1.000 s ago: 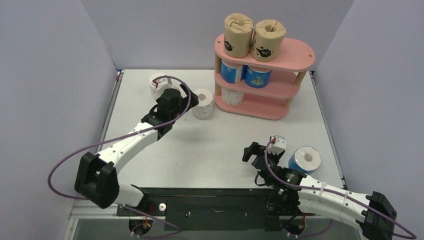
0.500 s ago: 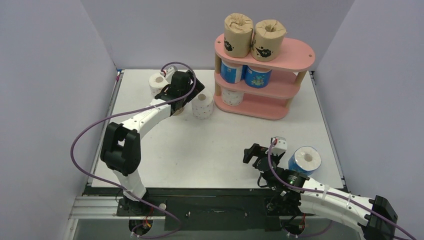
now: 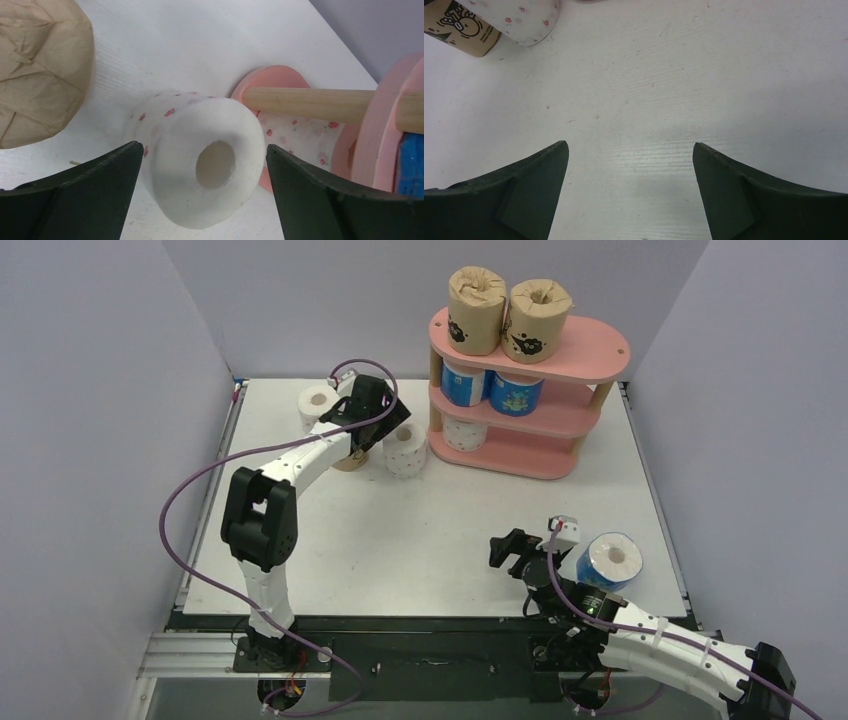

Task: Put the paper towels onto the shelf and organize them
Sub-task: Pick up the paper towel from the center of the board.

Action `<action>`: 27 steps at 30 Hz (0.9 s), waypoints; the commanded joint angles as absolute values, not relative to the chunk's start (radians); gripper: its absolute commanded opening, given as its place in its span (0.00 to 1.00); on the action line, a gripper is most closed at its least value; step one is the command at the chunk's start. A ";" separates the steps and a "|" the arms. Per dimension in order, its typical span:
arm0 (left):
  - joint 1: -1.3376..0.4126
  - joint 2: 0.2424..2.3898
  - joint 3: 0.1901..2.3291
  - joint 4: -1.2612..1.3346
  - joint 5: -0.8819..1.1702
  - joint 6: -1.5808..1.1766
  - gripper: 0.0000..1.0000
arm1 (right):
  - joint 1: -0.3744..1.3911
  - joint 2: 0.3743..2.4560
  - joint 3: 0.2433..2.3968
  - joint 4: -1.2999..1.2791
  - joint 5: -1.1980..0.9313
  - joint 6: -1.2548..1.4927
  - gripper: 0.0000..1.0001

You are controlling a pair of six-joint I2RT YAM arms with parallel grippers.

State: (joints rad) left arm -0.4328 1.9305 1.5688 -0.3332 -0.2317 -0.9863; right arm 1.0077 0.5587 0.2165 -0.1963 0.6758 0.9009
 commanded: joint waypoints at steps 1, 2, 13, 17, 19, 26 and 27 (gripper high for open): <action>-0.442 1.903 1.617 -0.413 -0.288 -0.922 0.93 | 1.005 0.571 0.213 -0.167 0.681 0.882 0.90; -0.443 1.894 1.612 -0.417 -0.295 -0.913 0.93 | 1.004 0.576 0.213 -0.167 0.681 0.881 0.90; -0.476 1.921 1.640 -0.455 -0.337 -0.801 0.73 | 1.005 0.560 0.198 -0.151 0.679 0.878 0.88; -0.487 1.934 1.641 -0.452 -0.353 -0.793 0.70 | 1.005 0.553 0.195 -0.150 0.678 0.877 0.87; -0.488 1.948 1.650 -0.461 -0.353 -0.791 0.70 | 1.005 0.554 0.196 -0.150 0.677 0.876 0.87; -0.488 1.983 1.658 -0.459 -0.345 -0.790 0.68 | 1.004 0.555 0.195 -0.146 0.678 0.875 0.87; -0.488 1.991 1.661 -0.459 -0.343 -0.790 0.66 | 1.004 0.556 0.195 -0.146 0.678 0.874 0.87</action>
